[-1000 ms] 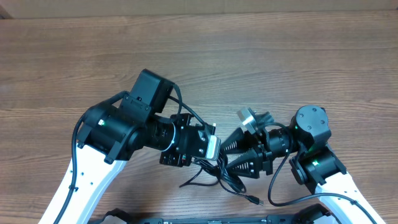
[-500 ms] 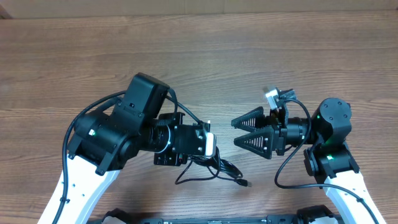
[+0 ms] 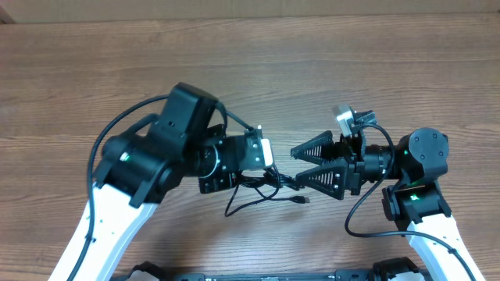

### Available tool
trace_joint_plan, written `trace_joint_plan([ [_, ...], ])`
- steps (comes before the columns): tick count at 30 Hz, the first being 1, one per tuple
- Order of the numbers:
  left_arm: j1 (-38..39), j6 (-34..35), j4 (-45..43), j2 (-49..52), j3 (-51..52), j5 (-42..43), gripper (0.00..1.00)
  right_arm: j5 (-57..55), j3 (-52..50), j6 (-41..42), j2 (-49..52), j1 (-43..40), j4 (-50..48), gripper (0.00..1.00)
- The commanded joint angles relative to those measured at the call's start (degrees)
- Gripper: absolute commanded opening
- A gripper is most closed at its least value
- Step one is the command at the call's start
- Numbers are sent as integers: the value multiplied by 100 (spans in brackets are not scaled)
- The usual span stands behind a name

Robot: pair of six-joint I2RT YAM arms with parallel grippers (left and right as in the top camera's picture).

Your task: Untangle cables

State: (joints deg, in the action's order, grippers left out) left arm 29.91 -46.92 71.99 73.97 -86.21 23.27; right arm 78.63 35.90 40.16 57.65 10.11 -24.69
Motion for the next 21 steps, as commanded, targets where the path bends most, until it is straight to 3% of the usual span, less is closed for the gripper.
trace_joint_plan([
  [1,13,330,-48,339,-31,83,4,223,83,199,-24,-15,-181,77],
  [21,549,693,-671,542,-31,378,4,199,83,205,74,247,-4,66],
])
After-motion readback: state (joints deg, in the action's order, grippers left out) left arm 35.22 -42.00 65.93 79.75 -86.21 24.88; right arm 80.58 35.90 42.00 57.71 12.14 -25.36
